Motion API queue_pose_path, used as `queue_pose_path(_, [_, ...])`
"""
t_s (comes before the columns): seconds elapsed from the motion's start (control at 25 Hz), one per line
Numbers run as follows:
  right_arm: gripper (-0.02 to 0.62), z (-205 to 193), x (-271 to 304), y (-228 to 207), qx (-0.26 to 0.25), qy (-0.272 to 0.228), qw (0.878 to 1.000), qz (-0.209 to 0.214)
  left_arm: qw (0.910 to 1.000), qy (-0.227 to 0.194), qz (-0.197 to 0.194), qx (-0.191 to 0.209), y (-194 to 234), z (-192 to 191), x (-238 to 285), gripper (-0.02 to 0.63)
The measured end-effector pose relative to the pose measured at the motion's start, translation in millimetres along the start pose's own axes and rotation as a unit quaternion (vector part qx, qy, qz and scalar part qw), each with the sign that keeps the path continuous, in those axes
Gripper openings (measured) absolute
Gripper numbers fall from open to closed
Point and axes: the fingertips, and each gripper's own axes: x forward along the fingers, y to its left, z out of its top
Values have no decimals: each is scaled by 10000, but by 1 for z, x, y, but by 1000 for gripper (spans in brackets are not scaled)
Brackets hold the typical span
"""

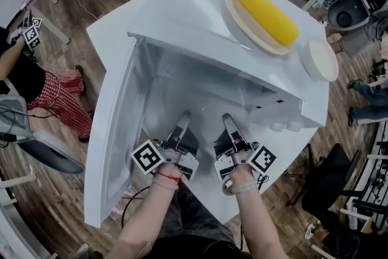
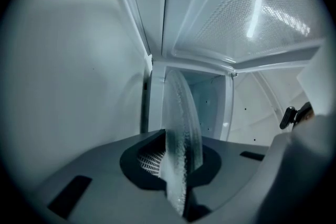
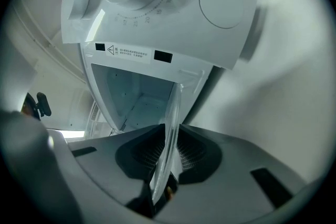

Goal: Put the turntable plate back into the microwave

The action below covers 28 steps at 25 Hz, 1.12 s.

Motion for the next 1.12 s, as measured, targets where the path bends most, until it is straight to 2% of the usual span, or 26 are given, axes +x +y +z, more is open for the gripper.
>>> queue_pose_path(0.32, [63, -10, -1, 3, 54, 94, 9999, -20, 10000, -67, -19, -57, 0, 4, 8, 32])
queue_pose_path(0.72, [63, -26, -1, 2, 467, 197, 9987, 98, 9999, -120, -58, -48, 1, 6, 13, 32])
queue_pose_path(1.12, [48, -23, 5, 8, 678, 67, 9968, 425, 9998, -208, -62, 34, -2, 9, 17, 32])
